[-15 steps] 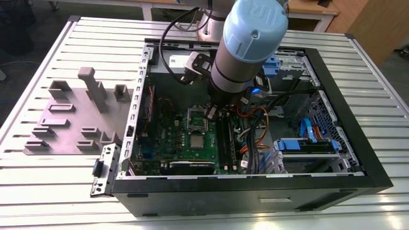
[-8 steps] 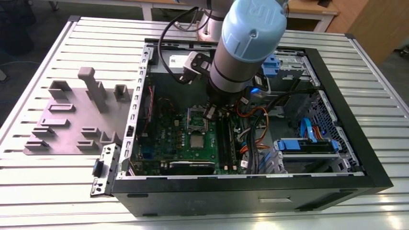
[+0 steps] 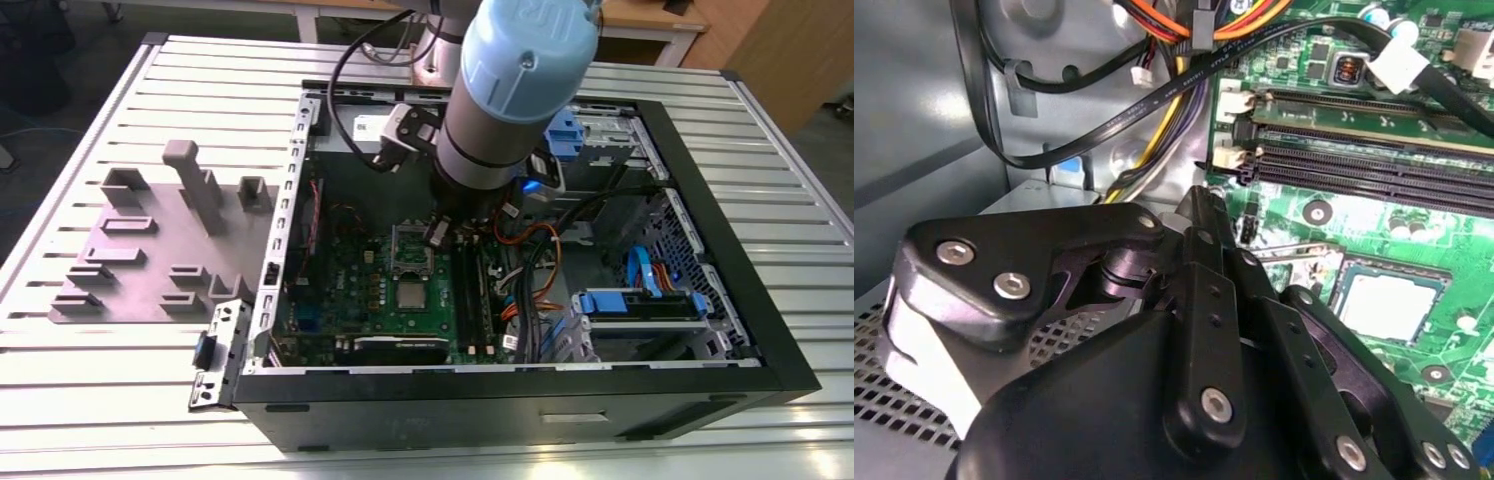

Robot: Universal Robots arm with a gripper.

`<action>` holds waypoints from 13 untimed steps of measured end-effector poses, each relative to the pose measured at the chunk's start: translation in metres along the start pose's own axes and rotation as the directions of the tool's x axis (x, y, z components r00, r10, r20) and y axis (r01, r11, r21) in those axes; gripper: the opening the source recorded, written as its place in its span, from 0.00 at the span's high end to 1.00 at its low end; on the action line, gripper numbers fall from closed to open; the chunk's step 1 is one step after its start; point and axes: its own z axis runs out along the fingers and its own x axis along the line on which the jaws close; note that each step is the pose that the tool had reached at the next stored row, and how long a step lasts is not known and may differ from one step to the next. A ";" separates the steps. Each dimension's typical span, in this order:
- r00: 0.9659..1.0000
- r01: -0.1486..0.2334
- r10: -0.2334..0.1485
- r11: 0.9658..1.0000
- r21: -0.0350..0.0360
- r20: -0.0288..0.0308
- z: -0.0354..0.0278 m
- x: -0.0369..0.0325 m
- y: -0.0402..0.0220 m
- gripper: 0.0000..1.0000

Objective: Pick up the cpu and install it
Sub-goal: 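Close the cpu cover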

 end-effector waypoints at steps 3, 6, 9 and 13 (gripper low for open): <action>1.000 0.000 0.000 1.000 0.001 -0.002 -0.0030 -0.0006 0.0007 0.89; 1.000 0.000 0.000 1.000 0.001 -0.002 -0.0059 -0.0010 0.0018 0.89; 1.000 0.000 0.000 1.000 0.002 -0.004 -0.0081 -0.0013 0.0026 0.89; 1.000 -0.001 0.001 1.000 0.007 -0.013 -0.0094 -0.0013 0.0035 0.89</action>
